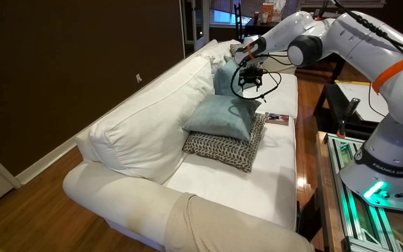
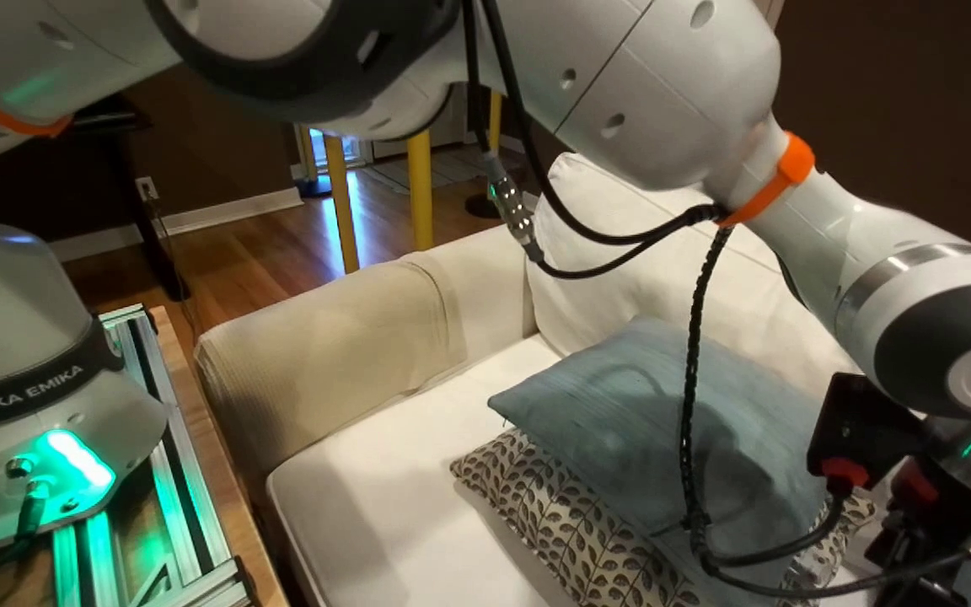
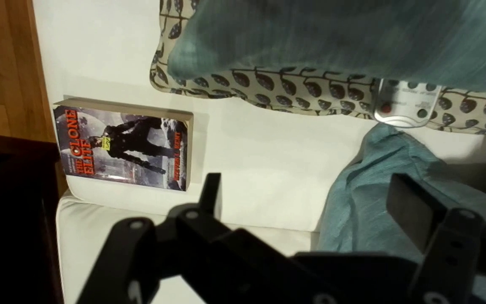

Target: Take out the remote in between the pillows

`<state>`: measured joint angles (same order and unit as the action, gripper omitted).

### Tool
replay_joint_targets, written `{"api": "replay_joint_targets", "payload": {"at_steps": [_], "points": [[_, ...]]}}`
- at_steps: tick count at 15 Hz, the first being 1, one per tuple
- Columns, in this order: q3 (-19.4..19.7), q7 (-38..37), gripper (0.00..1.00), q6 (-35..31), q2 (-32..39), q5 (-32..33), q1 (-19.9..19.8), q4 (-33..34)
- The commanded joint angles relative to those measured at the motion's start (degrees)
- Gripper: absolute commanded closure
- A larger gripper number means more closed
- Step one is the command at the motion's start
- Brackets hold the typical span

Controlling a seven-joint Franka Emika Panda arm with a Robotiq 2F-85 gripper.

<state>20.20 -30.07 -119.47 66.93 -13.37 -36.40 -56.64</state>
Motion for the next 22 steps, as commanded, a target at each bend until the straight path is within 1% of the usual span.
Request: {"api": "replay_joint_targets", "payload": {"at_steps": [1, 5, 7, 8, 13, 17, 18, 21, 22], "points": [[-0.13, -0.08, 0.0, 0.68, 1.16, 0.0, -0.63, 1.44], [-0.4, -0.18, 0.0, 1.03, 2.85, -0.01, -1.54, 3.94], [-2.18, 0.12, 0.0, 1.73, 4.68, -1.63, -2.85, 6.34], [-4.31, -0.04, 0.0, 2.19, 5.64, -1.01, -4.2, 8.19], [-9.6, 2.34, 0.0, 3.48, 7.26, -2.48, -6.93, 11.37], [-11.04, 2.79, 0.0, 5.13, 9.35, -1.85, -8.11, 14.24], [-11.38, 2.87, 0.0, 6.65, 10.76, -1.77, -8.52, 16.48], [-12.11, 3.51, 0.0, 9.31, 13.12, -1.47, -9.04, 19.93], [-12.31, 3.85, 0.0, 8.6, 13.14, -1.19, -8.99, 19.5]]}}
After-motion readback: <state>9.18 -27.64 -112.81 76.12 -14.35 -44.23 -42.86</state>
